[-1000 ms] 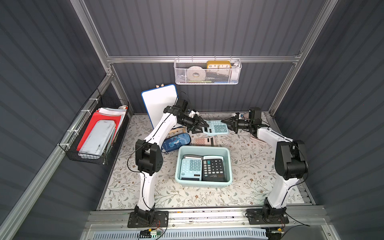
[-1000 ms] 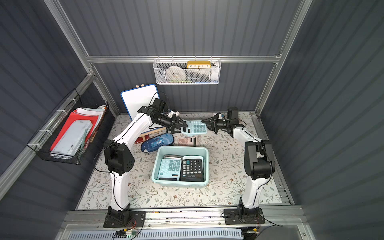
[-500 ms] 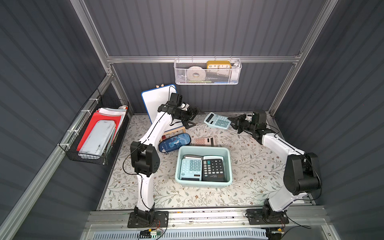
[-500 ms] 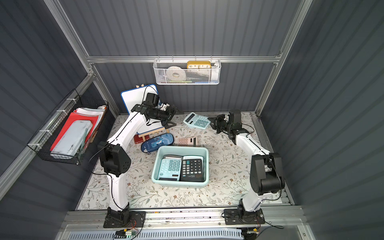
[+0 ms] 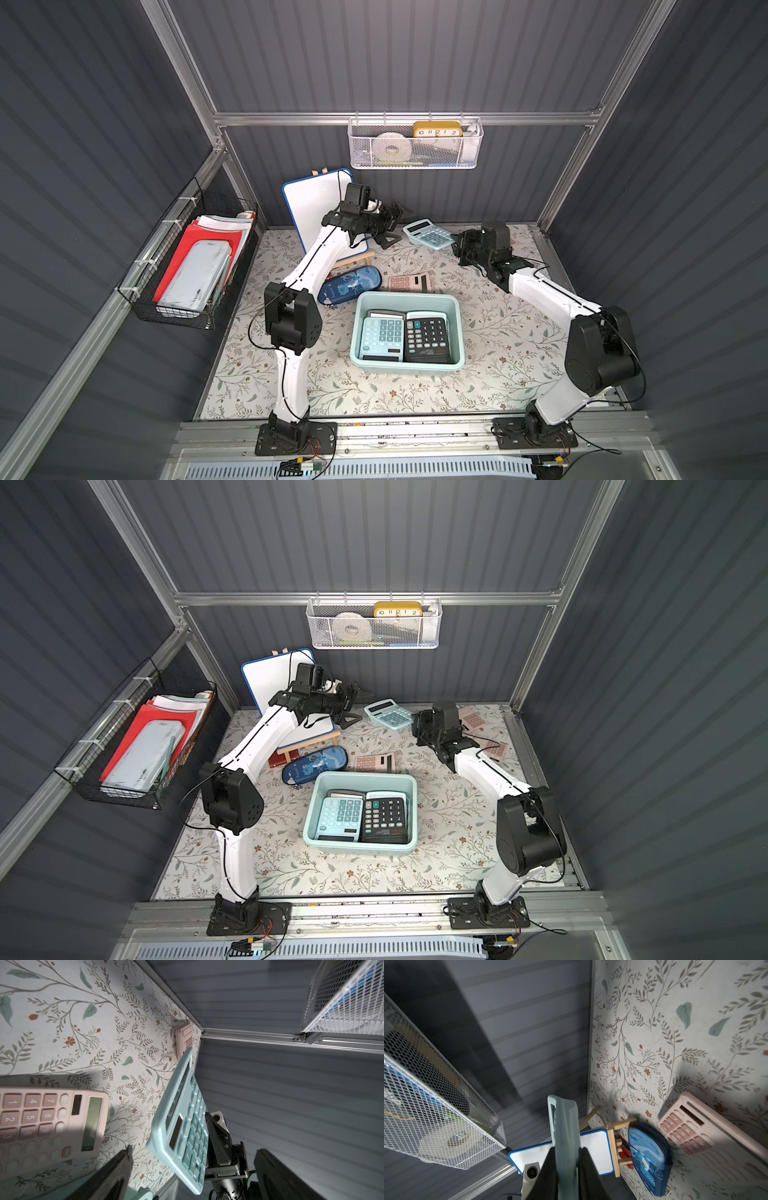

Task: Put the calculator in the storage box
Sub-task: Pick up the calculator at the center of the board.

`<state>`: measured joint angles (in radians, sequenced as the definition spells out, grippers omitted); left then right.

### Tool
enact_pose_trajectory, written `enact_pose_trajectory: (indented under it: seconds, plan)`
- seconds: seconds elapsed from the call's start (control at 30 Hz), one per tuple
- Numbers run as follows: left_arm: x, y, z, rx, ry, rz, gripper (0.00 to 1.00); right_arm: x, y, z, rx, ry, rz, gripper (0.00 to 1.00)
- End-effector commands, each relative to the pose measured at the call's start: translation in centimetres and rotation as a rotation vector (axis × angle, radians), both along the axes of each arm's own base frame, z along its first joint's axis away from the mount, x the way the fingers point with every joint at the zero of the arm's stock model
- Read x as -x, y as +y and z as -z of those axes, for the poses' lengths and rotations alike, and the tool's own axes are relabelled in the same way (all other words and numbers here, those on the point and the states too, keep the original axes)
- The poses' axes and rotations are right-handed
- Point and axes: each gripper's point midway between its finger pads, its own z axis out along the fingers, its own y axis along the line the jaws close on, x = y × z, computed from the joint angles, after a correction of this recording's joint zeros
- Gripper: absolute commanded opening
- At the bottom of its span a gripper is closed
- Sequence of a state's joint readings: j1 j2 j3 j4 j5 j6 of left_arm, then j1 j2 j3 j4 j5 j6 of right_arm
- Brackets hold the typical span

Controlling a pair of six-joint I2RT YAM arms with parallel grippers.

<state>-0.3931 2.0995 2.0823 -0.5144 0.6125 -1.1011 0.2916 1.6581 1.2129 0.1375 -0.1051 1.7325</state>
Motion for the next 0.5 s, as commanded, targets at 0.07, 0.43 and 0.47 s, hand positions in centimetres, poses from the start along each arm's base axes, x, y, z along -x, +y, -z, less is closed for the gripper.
enact_pose_trajectory:
  seconds: [0.07,0.43,0.47]
  plan:
    - [0.1,-0.4,-0.9,0.037,0.009,0.011,0.96,-2.5,0.6,-1.8,-0.088,-0.071,0.105,0.0]
    - [0.3,-2.8,1.5,0.074,0.123,0.089,0.78,-4.5,3.4,-2.3,-0.176,-0.109,0.125,0.0]
    - [0.4,-2.9,1.7,0.073,0.127,0.09,0.78,-4.6,3.5,-2.3,-0.182,-0.109,0.126,0.0]
